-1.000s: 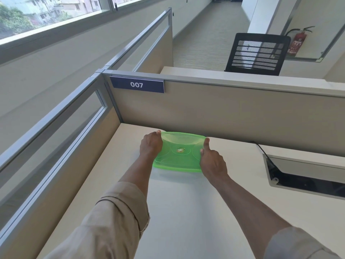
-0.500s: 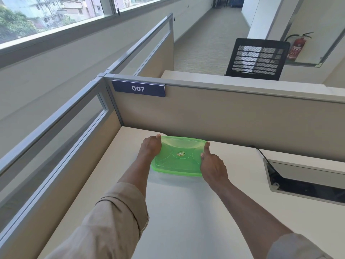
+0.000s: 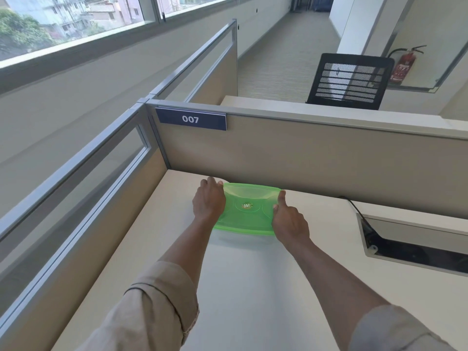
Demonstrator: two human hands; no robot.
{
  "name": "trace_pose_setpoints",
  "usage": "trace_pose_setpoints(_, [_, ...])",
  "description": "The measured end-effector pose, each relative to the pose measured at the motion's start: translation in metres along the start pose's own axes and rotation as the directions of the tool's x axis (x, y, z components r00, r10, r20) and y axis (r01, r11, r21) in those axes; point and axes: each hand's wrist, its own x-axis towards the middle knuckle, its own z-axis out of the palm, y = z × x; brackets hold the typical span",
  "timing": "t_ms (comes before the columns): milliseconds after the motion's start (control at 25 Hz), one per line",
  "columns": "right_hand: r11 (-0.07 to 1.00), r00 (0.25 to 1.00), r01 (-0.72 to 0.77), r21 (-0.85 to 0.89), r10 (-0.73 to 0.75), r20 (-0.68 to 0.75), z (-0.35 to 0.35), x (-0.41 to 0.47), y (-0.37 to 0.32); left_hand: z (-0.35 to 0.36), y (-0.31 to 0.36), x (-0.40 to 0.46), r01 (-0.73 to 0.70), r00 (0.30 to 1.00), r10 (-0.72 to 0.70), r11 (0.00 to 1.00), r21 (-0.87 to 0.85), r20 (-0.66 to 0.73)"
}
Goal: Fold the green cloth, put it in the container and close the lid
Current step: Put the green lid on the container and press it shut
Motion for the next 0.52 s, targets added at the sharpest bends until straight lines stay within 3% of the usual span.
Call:
trace_pose_setpoints(160, [0.996,1.000,0.004,-0.092,-0.001,0.031,-0.014,0.003,-0.015,0.001,0.010,-0.023,-0.256,0.963,0.262,0.962,0.091,-0.060])
trace_pose_setpoints(240, [0.986,0.997,0.070,-0.151,-0.075,-0.030,-0.020,0.002,-0.025,0.004,0.016,-0.032,-0.345,0.938,0.347,0.935,0.081,0.000])
trace_pose_setpoints(360, [0.962,0.973,0.203,-0.183,-0.219,-0.068,-0.019,-0.001,-0.037,0.011,0.019,-0.045,-0.400,0.910,0.391,0.916,0.042,0.136])
trace_pose_setpoints(520, [0.954,0.966,0.257,-0.154,-0.256,0.025,-0.009,-0.005,-0.044,0.016,0.014,-0.054,-0.421,0.898,0.401,0.903,0.089,0.179])
